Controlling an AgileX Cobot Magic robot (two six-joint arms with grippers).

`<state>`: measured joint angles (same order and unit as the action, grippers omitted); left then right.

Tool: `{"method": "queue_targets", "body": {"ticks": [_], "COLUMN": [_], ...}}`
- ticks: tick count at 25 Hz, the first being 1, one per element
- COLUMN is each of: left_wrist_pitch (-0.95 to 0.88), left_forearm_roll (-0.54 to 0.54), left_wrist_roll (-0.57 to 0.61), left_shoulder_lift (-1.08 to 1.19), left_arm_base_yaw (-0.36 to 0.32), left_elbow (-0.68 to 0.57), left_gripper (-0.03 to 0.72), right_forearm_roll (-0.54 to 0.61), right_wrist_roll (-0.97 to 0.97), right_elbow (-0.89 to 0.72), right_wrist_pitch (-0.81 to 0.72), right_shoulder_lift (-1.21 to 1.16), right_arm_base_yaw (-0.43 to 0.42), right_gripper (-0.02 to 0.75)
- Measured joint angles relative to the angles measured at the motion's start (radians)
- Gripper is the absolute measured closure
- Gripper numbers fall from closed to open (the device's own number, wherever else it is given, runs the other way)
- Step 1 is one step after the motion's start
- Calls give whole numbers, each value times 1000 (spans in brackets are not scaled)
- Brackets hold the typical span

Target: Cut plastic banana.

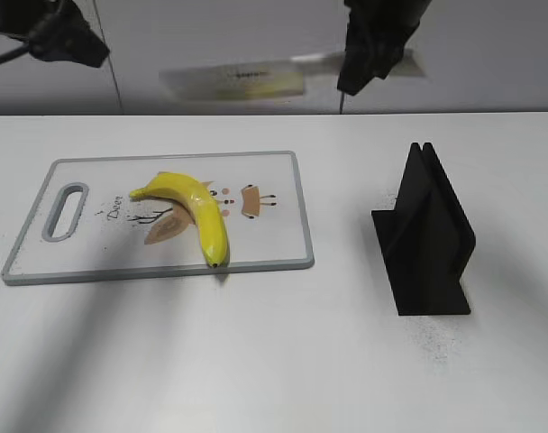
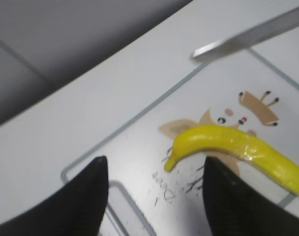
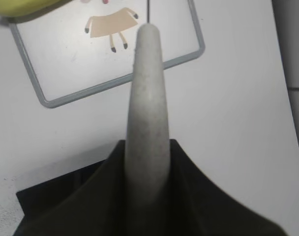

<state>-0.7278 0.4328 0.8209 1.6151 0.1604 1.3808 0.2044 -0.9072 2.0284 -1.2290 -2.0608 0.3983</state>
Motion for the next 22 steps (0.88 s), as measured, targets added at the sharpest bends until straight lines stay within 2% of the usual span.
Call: {"method": "queue_targets", "body": {"ticks": [4, 7, 10, 14, 19, 22], "left_wrist_pitch": [-175, -392, -475, -482, -486, -488], "left_forearm_roll": [-199, -285, -302, -306, -306, -306], "left_wrist_roll": [-387, -539, -582, -611, -614, -615], "left_shoulder_lift": [-6, -6, -10, -62, -208, -332], "left_arm_base_yaw": [-58, -108, -147, -174, -175, -175], "left_elbow": [0, 0, -2, -56, -230, -342], "left_gripper": [110, 111, 111, 111, 112, 118], "right_forearm_roll": [-19, -46, -56, -53, -61, -71], "right_wrist_roll": [288, 559, 750, 916, 1008, 1061], "right_elbow": [0, 0, -3, -76, -321, -488], "right_wrist_pitch": [-1, -1, -1, 0, 5, 81], "right_shoulder_lift": [69, 112, 148, 225, 370, 484], "right_arm_base_yaw": [0, 0, -2, -2, -2, -2], "right_gripper": [551, 552, 552, 552, 552, 552]}}
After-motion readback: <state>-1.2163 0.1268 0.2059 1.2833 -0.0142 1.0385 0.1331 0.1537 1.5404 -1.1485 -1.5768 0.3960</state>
